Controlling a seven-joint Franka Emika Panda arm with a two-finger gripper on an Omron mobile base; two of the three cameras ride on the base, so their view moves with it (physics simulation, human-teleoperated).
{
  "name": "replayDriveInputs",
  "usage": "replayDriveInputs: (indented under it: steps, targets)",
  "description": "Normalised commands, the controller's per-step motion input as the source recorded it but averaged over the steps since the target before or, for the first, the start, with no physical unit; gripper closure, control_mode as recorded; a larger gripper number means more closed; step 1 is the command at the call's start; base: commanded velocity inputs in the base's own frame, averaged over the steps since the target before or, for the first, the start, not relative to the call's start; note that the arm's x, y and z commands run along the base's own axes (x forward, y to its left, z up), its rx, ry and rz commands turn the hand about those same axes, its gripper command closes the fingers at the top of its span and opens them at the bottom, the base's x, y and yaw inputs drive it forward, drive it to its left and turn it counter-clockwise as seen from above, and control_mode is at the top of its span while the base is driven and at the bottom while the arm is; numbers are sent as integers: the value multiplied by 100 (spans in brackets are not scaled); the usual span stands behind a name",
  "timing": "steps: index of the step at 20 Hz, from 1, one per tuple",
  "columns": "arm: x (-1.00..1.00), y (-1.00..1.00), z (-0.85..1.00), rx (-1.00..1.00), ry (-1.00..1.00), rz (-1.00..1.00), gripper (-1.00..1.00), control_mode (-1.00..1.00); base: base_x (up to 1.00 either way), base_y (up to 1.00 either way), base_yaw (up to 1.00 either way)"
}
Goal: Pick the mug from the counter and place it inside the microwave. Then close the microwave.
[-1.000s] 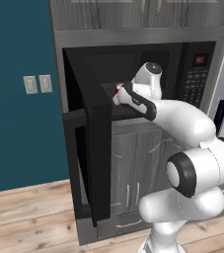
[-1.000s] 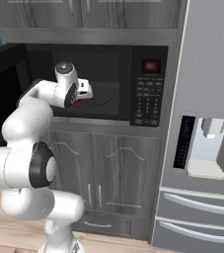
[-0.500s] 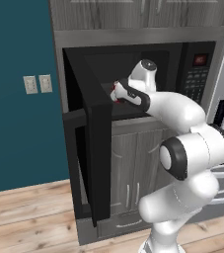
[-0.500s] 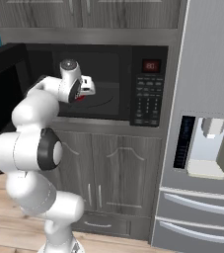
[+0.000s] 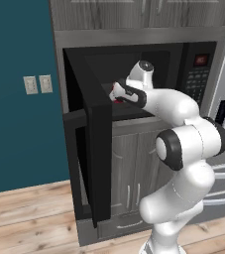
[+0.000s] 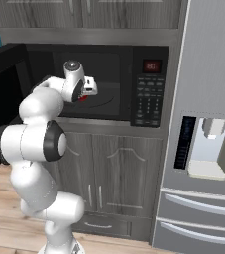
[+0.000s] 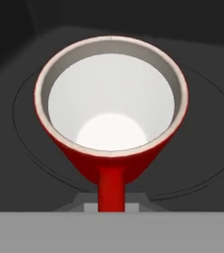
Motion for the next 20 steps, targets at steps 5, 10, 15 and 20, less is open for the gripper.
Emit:
replayDriveInputs:
  steps: [5,10,15,20]
  targets:
    - [11,0,-10,0,0,0,100,-100,0,0,0]
    - [14,5,-9,0,0,0,100,-100,0,0,0]
    - [17,7,-10,0,0,0,100,-100,0,0,0]
    - [11,4,-9,0,0,0,100,-100,0,0,0]
